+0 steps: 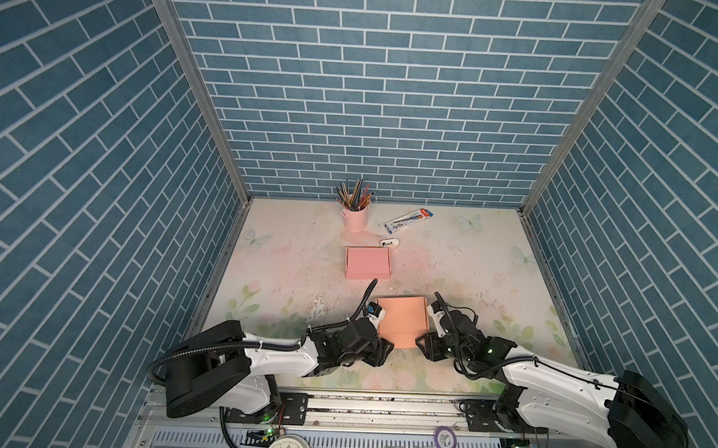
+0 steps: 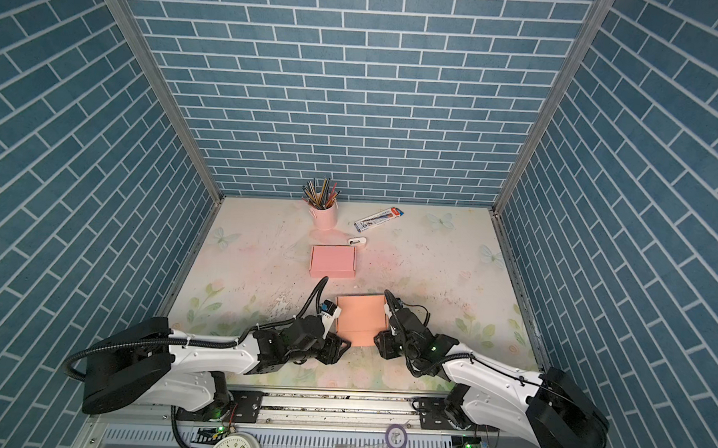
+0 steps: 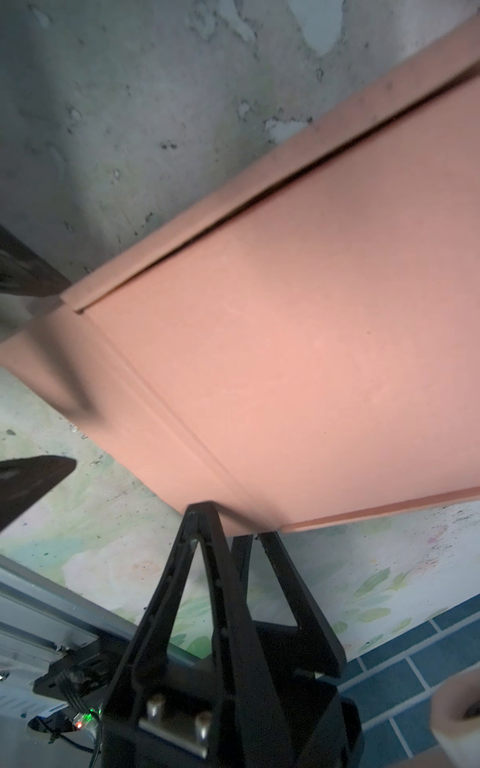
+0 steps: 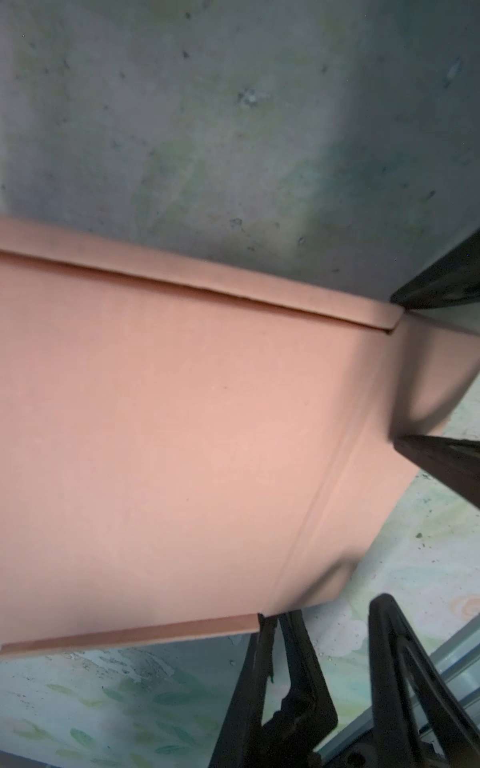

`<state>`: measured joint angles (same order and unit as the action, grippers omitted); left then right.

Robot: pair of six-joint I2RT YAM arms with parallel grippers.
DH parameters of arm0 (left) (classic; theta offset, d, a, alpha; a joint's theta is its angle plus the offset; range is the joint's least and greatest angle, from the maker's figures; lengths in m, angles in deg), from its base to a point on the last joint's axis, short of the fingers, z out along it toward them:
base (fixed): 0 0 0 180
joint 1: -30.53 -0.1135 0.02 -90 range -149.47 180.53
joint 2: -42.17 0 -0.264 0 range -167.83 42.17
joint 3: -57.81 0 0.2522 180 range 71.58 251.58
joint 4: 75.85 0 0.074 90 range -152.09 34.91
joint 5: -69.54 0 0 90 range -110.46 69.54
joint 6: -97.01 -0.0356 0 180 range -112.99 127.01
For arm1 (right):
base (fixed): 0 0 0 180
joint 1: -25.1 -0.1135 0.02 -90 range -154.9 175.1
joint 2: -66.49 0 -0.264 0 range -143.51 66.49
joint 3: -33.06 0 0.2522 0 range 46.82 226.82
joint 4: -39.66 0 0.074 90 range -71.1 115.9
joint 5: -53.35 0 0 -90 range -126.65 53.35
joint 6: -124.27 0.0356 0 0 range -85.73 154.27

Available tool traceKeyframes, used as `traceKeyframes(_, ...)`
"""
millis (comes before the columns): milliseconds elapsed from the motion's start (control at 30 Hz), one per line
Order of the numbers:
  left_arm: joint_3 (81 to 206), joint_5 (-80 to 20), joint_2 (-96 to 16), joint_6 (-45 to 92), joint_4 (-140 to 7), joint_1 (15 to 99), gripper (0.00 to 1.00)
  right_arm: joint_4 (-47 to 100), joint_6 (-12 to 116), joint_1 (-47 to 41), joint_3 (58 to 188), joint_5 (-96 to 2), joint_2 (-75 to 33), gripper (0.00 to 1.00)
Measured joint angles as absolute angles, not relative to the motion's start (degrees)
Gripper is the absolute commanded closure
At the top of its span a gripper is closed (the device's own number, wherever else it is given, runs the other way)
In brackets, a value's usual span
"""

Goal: Fold the paper box

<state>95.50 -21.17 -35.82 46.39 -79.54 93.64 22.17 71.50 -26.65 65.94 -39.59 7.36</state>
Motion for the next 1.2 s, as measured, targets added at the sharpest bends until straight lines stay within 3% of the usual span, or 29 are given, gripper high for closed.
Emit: traceKeyframes(1200,95.5,-21.4,-35.2,46.5,-79.8,93.6,0.38,24.2,71.5,-26.6,66.0,-38.3,5.9,0.52)
